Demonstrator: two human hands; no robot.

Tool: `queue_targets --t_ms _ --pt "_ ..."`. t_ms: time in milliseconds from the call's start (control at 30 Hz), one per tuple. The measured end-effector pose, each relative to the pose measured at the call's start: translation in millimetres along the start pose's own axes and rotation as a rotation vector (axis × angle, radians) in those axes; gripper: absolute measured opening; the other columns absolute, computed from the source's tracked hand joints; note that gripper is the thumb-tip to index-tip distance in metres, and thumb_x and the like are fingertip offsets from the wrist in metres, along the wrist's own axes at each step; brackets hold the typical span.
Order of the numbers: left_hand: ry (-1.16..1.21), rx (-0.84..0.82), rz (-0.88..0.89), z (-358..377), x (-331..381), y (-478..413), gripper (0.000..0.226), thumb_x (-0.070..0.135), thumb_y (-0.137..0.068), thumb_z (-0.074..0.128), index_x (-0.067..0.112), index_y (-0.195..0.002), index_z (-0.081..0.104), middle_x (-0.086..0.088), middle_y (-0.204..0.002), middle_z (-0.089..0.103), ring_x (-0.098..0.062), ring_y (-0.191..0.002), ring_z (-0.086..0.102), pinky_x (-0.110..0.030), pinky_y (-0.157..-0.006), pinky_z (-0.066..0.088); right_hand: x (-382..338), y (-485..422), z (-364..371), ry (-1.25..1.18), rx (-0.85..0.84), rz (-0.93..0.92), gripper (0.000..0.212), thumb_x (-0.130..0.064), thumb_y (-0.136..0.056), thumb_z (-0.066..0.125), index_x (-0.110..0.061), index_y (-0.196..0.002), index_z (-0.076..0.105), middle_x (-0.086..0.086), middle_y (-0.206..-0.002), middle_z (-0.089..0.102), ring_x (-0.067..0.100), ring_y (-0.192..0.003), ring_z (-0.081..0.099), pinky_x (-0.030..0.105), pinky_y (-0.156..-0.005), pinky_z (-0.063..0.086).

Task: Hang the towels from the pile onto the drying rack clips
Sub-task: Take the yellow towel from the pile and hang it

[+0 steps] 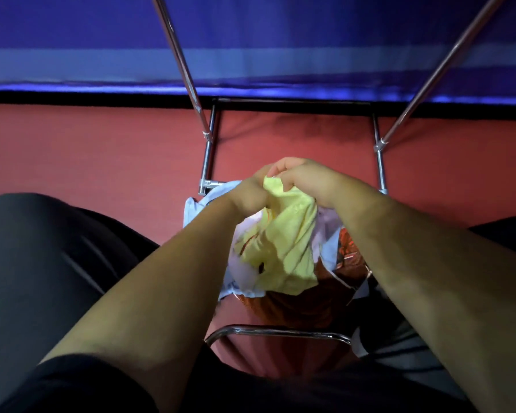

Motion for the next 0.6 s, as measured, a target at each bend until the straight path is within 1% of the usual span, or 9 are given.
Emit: queue_targets --t_ms 67,100,167,233,333,400,467,567,600 --pt "0.014 0.020 -0.047 -7 8 9 0.057 -0.004 -0.073 0.072 0.011 -0.128 0.068 0.003 -0.087 0.067 -0.013 -0.078 0.061 -0.032 -0.073 0.054 -22 14 -5 0.034 0.001 -0.029 0.043 -0.004 -0.057 0.059 -0.023 -0.091 0.079 -0.004 -0.087 0.072 0.014 -0.084 0.058 0.027 -0.070 0.043" --pt "-0.016 0.044 -0.087 -14 10 13 0.044 -0.001 -0.077 0.080 0.009 -0.119 0.073 0.000 -0.086 0.070 -0.016 -0.078 0.064 -0.039 -0.079 0.058 -33 20 -11 0.043 0.023 -0.047 0.043 0.000 -0.061 0.059 -0.020 -0.092 0.080 -0.004 -0.087 0.073 0.015 -0.085 0.059 0.026 -0.070 0.045" --pt "-0.157 0.067 -0.118 -26 22 24 0.026 0.016 -0.083 0.090 0.009 -0.105 0.078 -0.006 -0.089 0.076 -0.020 -0.080 0.068 -0.047 -0.091 0.061 -54 35 -28 0.052 0.095 -0.086 0.042 0.005 -0.066 0.059 -0.015 -0.096 0.082 -0.002 -0.087 0.075 0.013 -0.084 0.061 0.021 -0.069 0.048" --pt "-0.258 0.051 -0.119 -32 38 37 0.033 0.029 -0.082 0.092 0.006 -0.101 0.078 -0.020 -0.096 0.080 -0.029 -0.083 0.072 -0.051 -0.091 0.062 -76 54 -47 0.073 0.168 -0.137 0.043 0.010 -0.072 0.058 -0.011 -0.101 0.082 -0.004 -0.085 0.074 0.009 -0.079 0.060 0.013 -0.063 0.047" --pt "-0.226 0.016 -0.166 -45 54 56 0.025 0.017 -0.090 0.084 0.000 -0.101 0.069 -0.034 -0.098 0.076 -0.052 -0.090 0.075 -0.066 -0.086 0.060 -97 82 -82 0.098 0.323 -0.165 0.044 0.009 -0.076 0.057 -0.019 -0.096 0.084 -0.009 -0.071 0.071 0.006 -0.063 0.056 0.016 -0.053 0.043" --pt "-0.269 0.087 -0.114 -64 79 70 0.024 0.014 -0.092 0.083 -0.003 -0.100 0.068 -0.024 -0.090 0.078 -0.047 -0.087 0.077 -0.061 -0.084 0.063 -107 101 -108 0.081 0.460 -0.166 0.042 0.005 -0.080 0.055 -0.024 -0.090 0.082 -0.009 -0.060 0.066 0.009 -0.053 0.054 0.018 -0.049 0.040" --pt "-0.302 0.230 0.006 -85 113 82 0.022 0.016 -0.088 0.086 0.003 -0.092 0.068 -0.012 -0.082 0.076 -0.031 -0.079 0.076 -0.051 -0.081 0.066 -115 114 -126 0.068 0.540 -0.167 0.040 0.003 -0.082 0.052 -0.025 -0.088 0.080 -0.005 -0.064 0.065 0.012 -0.054 0.055 0.019 -0.050 0.041" --pt "-0.083 0.293 0.137 -90 147 98 0.026 0.010 -0.088 0.085 0.016 -0.088 0.060 -0.009 -0.076 0.069 -0.024 -0.068 0.071 -0.041 -0.066 0.064 -112 119 -128 0.132 0.532 -0.152 0.038 0.001 -0.084 0.052 -0.026 -0.079 0.077 -0.003 -0.073 0.071 0.021 -0.069 0.065 0.027 -0.067 0.050" --pt "-0.016 0.300 0.190 -88 155 102 0.025 0.007 -0.088 0.084 0.018 -0.091 0.061 -0.006 -0.078 0.067 -0.021 -0.070 0.068 -0.036 -0.068 0.061 -106 120 -125 0.162 0.519 -0.147 0.037 0.000 -0.085 0.053 -0.026 -0.077 0.078 -0.004 -0.075 0.073 0.023 -0.075 0.068 0.030 -0.072 0.052"
Point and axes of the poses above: each hand's wrist, its own y-axis away from the middle knuckle, its own z-axis out of the palm, x = y × z, the point moved 9 cm from there along -y, towards the middle knuckle
